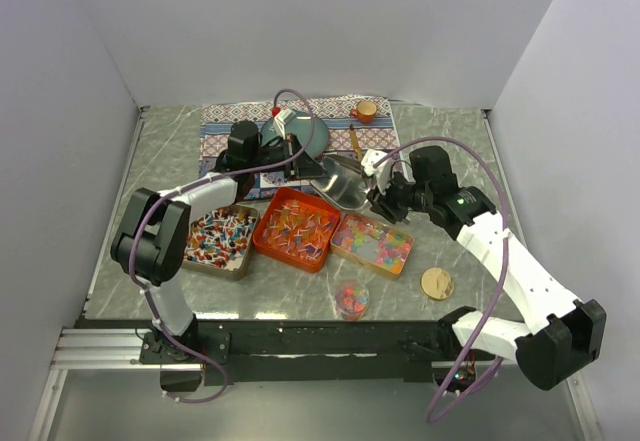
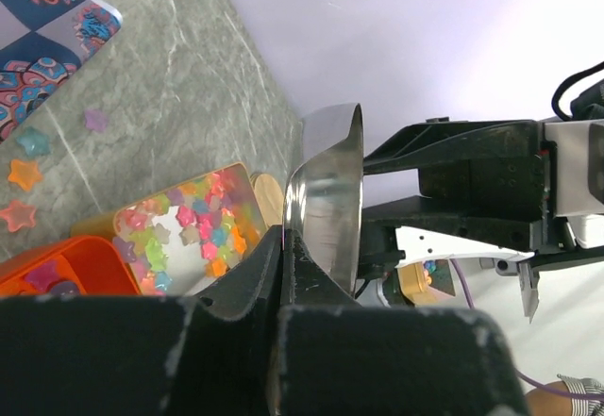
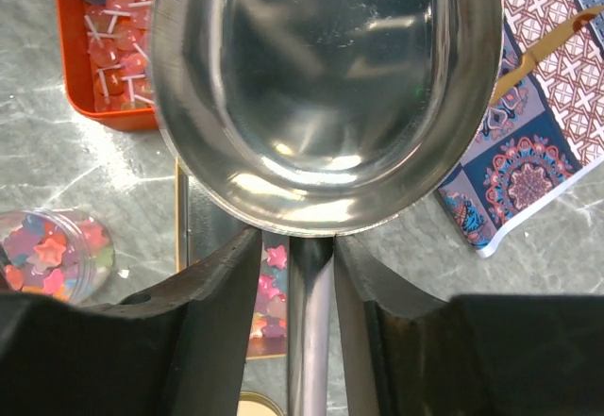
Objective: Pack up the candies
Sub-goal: Adjust the spatula.
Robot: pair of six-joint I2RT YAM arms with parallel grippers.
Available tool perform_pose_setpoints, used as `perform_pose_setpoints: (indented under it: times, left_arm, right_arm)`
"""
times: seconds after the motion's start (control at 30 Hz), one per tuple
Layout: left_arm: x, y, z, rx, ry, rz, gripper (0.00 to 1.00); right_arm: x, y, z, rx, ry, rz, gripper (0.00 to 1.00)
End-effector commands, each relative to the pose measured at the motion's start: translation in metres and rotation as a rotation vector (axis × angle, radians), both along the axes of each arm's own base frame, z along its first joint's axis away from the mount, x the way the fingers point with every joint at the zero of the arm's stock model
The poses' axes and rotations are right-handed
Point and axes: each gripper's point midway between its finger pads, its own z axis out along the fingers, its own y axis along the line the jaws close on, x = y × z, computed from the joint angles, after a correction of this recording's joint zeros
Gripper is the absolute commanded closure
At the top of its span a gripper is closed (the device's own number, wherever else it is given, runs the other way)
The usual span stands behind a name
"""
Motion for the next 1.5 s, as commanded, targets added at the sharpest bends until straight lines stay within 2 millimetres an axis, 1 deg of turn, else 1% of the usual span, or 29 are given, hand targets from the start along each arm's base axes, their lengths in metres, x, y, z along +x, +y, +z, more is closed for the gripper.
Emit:
perform_pose_setpoints:
  times: [0.0,0.07,0.2,0.37,0.57,0.63,0.73,0.77,0.83,0.9,0.93,0.97,1.0,1.03,1.07,1.1,1.13,1.17,1.2,1.23,1.27,1.3,1.33,1.37,1.4,1.43,1.47]
  left_arm:
    - [0.004,0.002,0.003,-0.03,-0.016,0.008,0.99]
    - [0.007,0.006,0.001,-0.039,0.014,0.02,0.99]
    - [0.011,0.011,0.001,-0.053,0.038,0.034,0.99]
    - [0.008,0.01,0.012,-0.079,0.029,0.005,0.99]
    - [0.004,0.012,0.016,-0.081,0.011,-0.018,0.99]
    - [0.002,0.013,0.016,-0.078,0.003,-0.022,0.99]
    - [0.0,0.013,0.015,-0.072,0.006,-0.024,0.99]
    - [0.0,0.013,0.014,-0.068,0.01,-0.022,0.99]
    - [0.001,0.014,0.013,-0.063,0.006,-0.018,0.99]
    - [0.003,0.015,0.011,-0.056,0.016,-0.01,0.99]
    - [0.003,0.015,0.008,-0.05,0.014,-0.007,0.99]
    - [0.005,0.015,0.006,-0.043,0.017,0.002,0.99]
    - [0.006,0.016,-0.002,-0.016,0.058,0.018,0.99]
    - [0.017,0.017,-0.006,0.011,0.034,0.072,0.99]
    - [0.024,0.021,-0.01,0.034,0.026,0.108,0.96]
    - [0.035,0.026,-0.015,0.068,0.014,0.164,0.88]
    - [0.053,0.037,-0.02,0.144,-0.016,0.259,0.66]
    - [0.069,0.054,-0.018,0.173,-0.039,0.33,0.59]
    - [0.079,0.065,-0.013,0.192,-0.065,0.375,0.54]
    - [0.089,0.078,0.004,0.211,-0.123,0.413,0.49]
    - [0.105,0.101,0.012,0.229,-0.15,0.481,0.47]
    - [0.111,0.112,0.021,0.238,-0.182,0.505,0.45]
    - [0.117,0.124,0.044,0.248,-0.267,0.525,0.42]
    - [0.121,0.142,0.045,0.276,-0.261,0.56,0.41]
    - [0.121,0.151,0.051,0.285,-0.28,0.574,0.41]
    - [0.119,0.159,0.057,0.3,-0.301,0.588,0.41]
    - [0.117,0.174,0.052,0.322,-0.264,0.609,0.41]
  right_arm:
    - [-0.001,0.017,0.023,0.077,-0.047,0.055,0.54]
    - [-0.002,0.015,0.021,0.069,-0.038,0.05,0.53]
    - [-0.004,0.011,0.011,0.045,-0.015,0.044,0.5]
    - [0.0,0.01,-0.004,0.026,0.004,0.029,0.48]
    - [0.007,0.008,-0.02,0.014,0.026,-0.003,0.47]
    - [0.013,0.009,-0.021,0.02,0.022,-0.023,0.46]
    - [0.022,0.007,-0.029,0.011,0.036,-0.051,0.46]
    - [0.025,0.008,-0.026,0.017,0.031,-0.051,0.47]
    - [0.029,0.008,-0.024,0.027,0.033,-0.056,0.53]
    - [0.033,0.01,-0.012,0.053,0.013,-0.057,0.62]
    - [0.032,0.013,-0.004,0.08,0.007,-0.043,0.67]
    - [0.034,0.014,0.005,0.101,-0.008,-0.043,0.84]
    - [0.033,0.015,0.013,0.118,-0.019,-0.036,0.91]
    - [0.031,0.016,0.024,0.14,-0.038,-0.034,0.96]
    - [0.032,0.019,0.039,0.158,-0.065,-0.021,1.0]
    - [0.027,0.018,0.043,0.148,-0.055,-0.011,1.0]
    - [0.026,0.019,0.046,0.124,-0.064,0.026,1.0]
    - [0.027,0.022,0.068,0.123,-0.098,0.063,1.0]
    - [0.016,0.019,0.059,0.066,-0.034,0.09,1.0]
    - [0.022,0.019,0.047,-0.006,-0.01,0.128,1.0]
    - [0.026,0.02,0.065,-0.029,-0.035,0.155,1.0]
    - [0.016,0.014,0.054,-0.087,0.037,0.18,1.0]
    - [0.022,0.015,0.04,-0.144,0.071,0.215,1.0]
    - [0.025,0.018,0.051,-0.169,0.053,0.247,1.0]
    - [0.016,0.01,0.04,-0.239,0.117,0.265,1.0]
    - [0.015,0.017,0.025,-0.301,0.146,0.332,1.0]
    - [0.017,0.02,0.028,-0.334,0.139,0.348,1.0]
